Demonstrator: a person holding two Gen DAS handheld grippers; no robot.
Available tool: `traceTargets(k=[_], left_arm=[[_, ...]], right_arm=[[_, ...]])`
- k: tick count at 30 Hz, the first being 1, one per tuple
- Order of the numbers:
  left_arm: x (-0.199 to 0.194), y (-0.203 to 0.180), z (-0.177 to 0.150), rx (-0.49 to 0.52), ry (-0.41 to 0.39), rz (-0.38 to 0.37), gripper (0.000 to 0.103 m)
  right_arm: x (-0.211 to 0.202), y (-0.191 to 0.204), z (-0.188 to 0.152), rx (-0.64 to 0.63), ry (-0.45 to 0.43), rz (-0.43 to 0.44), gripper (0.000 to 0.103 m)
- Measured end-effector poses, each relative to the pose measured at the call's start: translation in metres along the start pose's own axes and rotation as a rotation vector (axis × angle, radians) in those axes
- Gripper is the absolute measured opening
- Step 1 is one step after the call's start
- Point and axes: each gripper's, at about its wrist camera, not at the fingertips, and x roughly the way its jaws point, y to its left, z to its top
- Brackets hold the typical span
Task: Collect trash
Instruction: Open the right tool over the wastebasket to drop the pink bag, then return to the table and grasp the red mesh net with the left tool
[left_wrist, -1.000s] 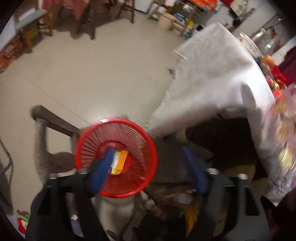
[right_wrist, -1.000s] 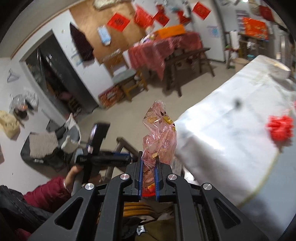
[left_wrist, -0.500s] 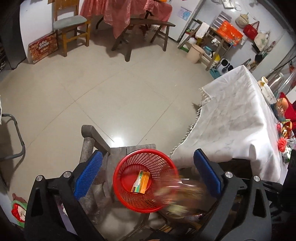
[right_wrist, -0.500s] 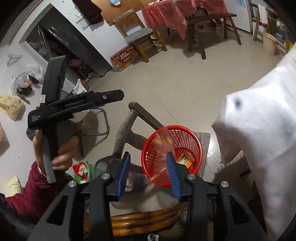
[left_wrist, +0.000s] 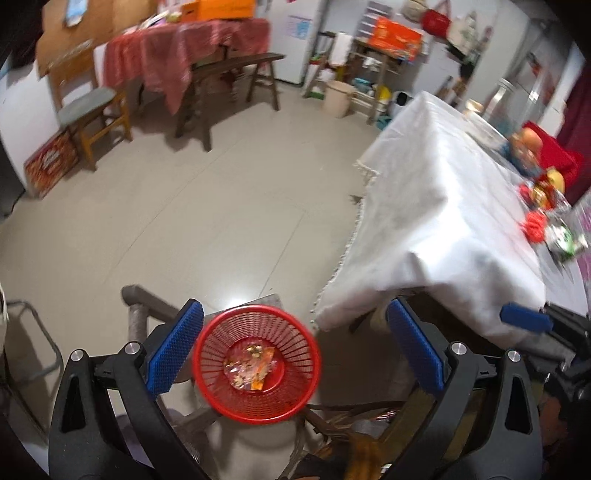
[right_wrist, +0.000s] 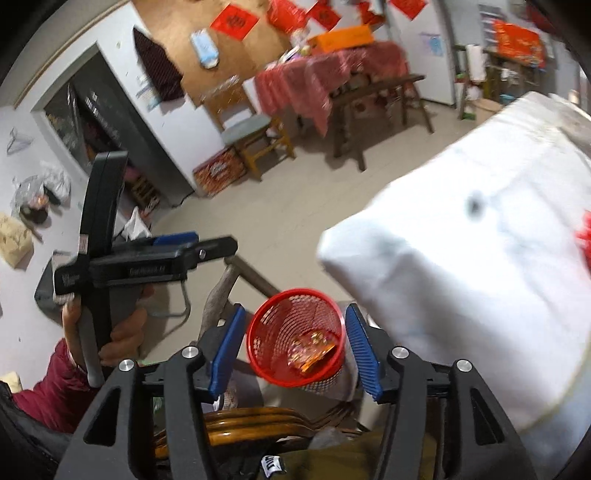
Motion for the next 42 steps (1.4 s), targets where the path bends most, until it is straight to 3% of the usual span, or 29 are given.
traceTargets(k=[7,11,27,34,39,41,42], left_arm=[[-0.010,-0.075,0.002,0.112,-0.025,-0.065,0.096],[-0.006,-0.114,0.001,0.163,-0.037,-0.099,0.096],[0.059,-0.281,0.041,0.373,-0.029,-0.246,0.096],[0.080,-0.318,0.054,0.429,-0.033,-0.237,0.096],[0.092,-0.329,0.062,0.420,-0.024,-0.252,0.096],[0.094,-0.333,0.063,0.421,-0.030,-0.261,0.089],[0.095,-0.334,0.064,0.425,-0.027,-0.267,0.081]], right_arm=[[-0.068,-0.046,-0.022,0.059,-0.149,-0.093,0.070],[-0.095,-0.080,-0.035,0.129,-0.208,-0.128,0.071],[-0.166,-0.219,-0.065,0.384,-0.377,-0.356,0.076],[-0.172,-0.253,-0.060,0.444,-0.407,-0.394,0.076],[-0.172,-0.256,-0.055,0.430,-0.411,-0.427,0.076],[-0.171,-0.255,-0.048,0.403,-0.402,-0.464,0.077],[-0.171,-0.256,-0.045,0.394,-0.400,-0.475,0.080]])
